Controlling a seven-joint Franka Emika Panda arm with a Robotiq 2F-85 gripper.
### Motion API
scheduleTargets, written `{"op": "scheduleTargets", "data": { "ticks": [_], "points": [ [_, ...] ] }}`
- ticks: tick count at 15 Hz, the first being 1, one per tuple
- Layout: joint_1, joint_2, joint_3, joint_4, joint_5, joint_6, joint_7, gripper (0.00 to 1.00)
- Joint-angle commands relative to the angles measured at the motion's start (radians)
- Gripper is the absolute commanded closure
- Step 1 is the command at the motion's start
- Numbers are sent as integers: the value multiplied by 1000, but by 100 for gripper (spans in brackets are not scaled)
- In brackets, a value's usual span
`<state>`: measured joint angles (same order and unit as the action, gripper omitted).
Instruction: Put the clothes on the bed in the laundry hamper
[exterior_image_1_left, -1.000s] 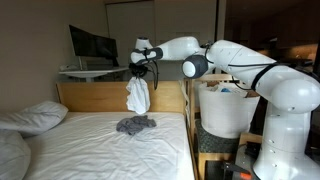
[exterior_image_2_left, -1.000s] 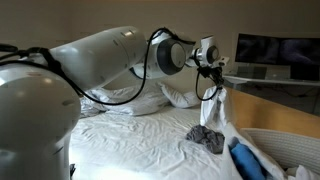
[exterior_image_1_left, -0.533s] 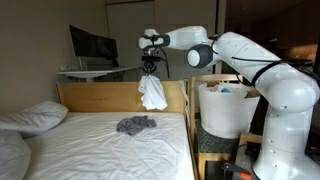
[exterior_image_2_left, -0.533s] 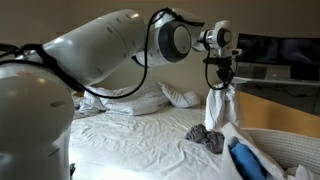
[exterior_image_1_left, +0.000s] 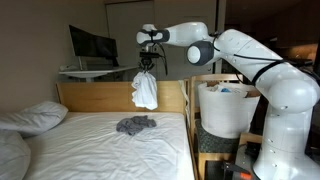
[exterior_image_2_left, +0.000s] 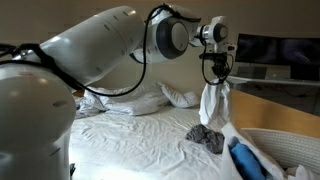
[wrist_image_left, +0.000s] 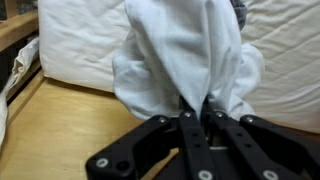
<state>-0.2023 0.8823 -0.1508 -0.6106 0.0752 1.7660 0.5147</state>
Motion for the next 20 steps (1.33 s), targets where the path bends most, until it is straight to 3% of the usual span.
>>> {"op": "scheduleTargets", "data": {
  "ticks": [1,5,9,16,20],
  "points": [
    [0,0,1,0,0,2,0,97],
    [-41,-84,39,-74,24,-69,-198,97],
    [-112,-150,45,-59,28,-153,-363,97],
    [-229,-221,-72,-128,-96,-524,-481,97],
    [-224,-226,-56,-147,-45,-481,-432,97]
  ]
}}
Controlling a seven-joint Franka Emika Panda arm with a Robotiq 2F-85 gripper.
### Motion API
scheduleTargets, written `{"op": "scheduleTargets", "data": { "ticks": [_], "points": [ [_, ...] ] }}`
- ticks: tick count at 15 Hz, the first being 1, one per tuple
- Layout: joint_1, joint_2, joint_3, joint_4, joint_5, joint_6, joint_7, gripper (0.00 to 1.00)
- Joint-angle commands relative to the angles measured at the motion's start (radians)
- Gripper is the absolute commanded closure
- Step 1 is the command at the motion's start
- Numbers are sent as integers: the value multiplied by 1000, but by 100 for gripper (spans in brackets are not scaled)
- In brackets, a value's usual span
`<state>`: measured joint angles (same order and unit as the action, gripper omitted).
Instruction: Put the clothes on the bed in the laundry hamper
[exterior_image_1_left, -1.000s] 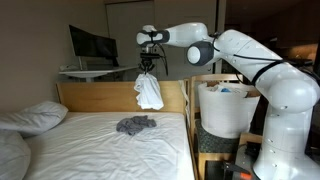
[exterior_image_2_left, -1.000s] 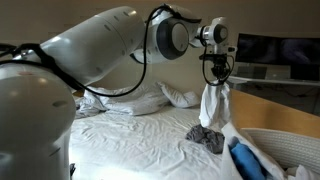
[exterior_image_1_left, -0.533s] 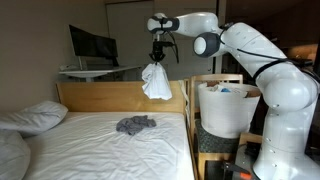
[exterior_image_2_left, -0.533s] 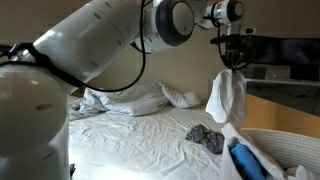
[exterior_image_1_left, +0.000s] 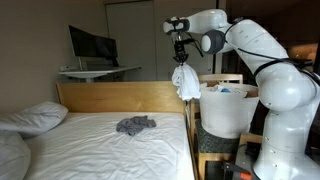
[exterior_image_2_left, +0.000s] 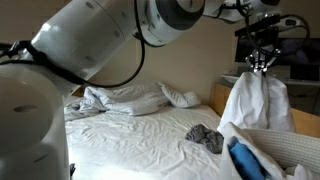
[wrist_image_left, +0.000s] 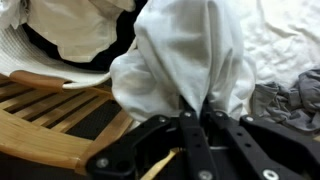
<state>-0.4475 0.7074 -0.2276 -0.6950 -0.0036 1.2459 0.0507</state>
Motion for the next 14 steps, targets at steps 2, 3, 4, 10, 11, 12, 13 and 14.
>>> {"op": "scheduleTargets", "data": {
  "ticks": [2,3,4,10,11,12,13,14],
  "points": [
    [11,-1,9,-4,16,16,8,90],
    [19,-2,12,-4,16,18,13,90],
    [24,-3,14,-4,16,18,15,90],
    [27,-23,17,-18,1,-10,-36,97],
    [25,-36,19,-19,-1,-21,-69,97],
    [20,-53,22,-17,6,-34,-96,97],
    [14,-73,22,-16,7,-40,-132,97],
    [10,-93,21,-10,8,-40,-160,97]
  ]
}}
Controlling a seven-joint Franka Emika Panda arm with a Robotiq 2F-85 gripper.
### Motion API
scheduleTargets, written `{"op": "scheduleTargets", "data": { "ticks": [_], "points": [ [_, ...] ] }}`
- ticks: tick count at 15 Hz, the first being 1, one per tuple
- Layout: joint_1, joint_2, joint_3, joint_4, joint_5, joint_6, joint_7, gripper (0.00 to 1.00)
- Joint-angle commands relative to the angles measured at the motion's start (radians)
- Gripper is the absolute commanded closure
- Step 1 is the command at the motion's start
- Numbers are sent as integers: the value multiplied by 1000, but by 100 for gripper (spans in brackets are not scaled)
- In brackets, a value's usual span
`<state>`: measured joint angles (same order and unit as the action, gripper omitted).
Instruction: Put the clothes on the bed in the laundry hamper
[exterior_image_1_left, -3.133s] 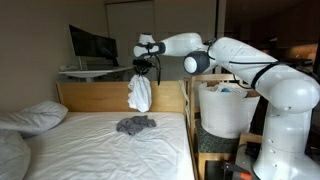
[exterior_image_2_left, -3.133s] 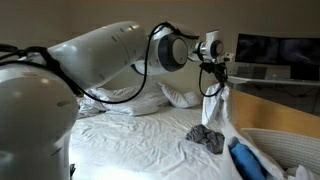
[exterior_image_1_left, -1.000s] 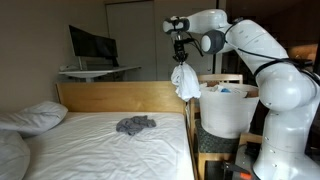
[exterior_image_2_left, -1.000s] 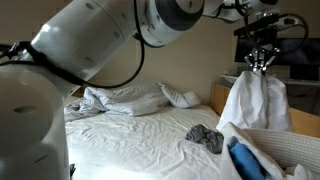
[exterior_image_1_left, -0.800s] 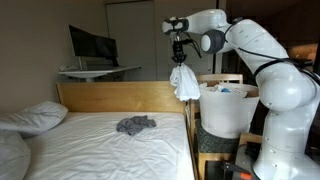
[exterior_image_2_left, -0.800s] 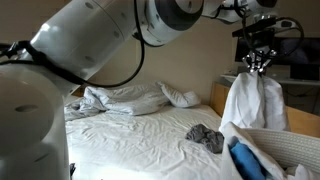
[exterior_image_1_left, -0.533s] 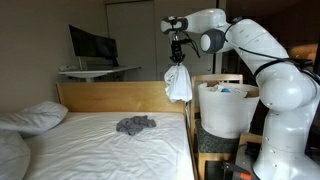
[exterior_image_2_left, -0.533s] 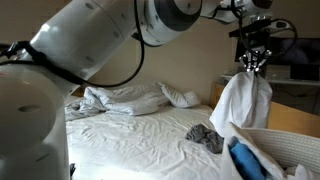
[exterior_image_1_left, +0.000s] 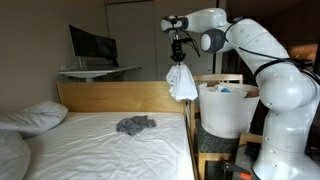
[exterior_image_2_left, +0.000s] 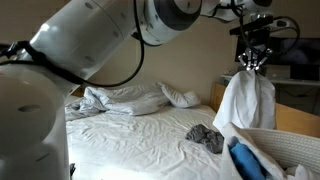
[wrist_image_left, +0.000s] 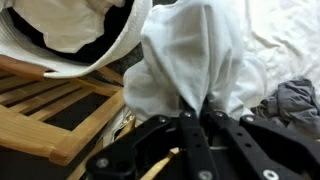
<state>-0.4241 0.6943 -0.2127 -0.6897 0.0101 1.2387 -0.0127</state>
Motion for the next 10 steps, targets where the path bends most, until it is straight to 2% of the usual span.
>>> {"op": "scheduleTargets", "data": {
  "ticks": [1,6,10],
  "points": [
    [-20,-101,5,-9,0,-38,-119,97],
    [-65,-193,-13,25,5,-98,-165,97],
    [-136,-238,-46,33,21,-108,-129,97]
  ]
}}
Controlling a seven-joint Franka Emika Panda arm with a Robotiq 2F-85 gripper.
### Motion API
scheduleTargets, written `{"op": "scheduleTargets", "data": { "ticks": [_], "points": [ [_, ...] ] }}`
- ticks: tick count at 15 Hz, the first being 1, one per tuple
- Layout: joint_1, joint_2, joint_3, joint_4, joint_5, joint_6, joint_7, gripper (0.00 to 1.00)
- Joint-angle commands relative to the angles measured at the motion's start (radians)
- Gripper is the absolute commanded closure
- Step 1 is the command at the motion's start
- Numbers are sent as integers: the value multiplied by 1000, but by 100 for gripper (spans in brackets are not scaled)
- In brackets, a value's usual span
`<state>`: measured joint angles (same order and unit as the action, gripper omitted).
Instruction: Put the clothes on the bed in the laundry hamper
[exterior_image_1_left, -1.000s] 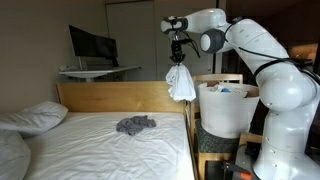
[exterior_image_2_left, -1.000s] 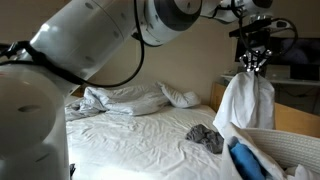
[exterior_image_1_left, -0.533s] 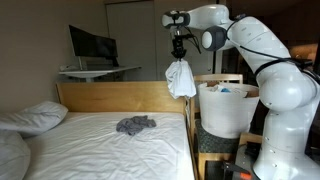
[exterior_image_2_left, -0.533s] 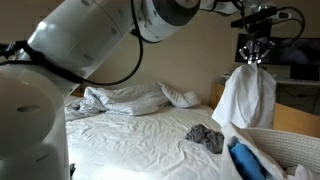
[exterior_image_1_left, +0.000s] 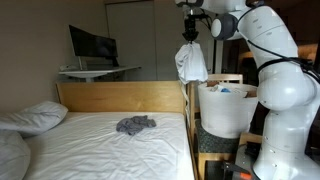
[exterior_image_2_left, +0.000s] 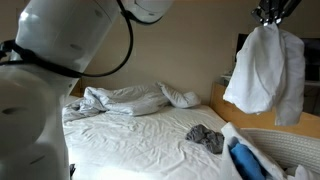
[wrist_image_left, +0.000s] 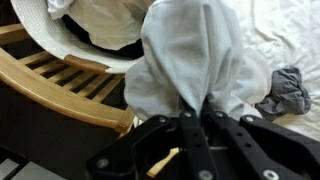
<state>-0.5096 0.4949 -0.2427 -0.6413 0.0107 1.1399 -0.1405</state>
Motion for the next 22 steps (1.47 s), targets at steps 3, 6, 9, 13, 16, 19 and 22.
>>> {"op": "scheduleTargets", "data": {
  "ticks": [3,6,9,13,16,19,22],
  "points": [
    [-124,-71,-44,-28,45,-8,36,97],
    [-178,-100,-75,-41,41,-8,35,97],
    [-235,-131,-115,-64,33,-31,30,97],
    [-305,-169,-159,-91,48,-60,27,96],
    [-328,-197,-174,-126,39,-68,19,58],
    [-299,-223,-168,-185,20,-50,28,38],
    [-234,-237,-142,-255,14,-19,46,19]
  ]
}}
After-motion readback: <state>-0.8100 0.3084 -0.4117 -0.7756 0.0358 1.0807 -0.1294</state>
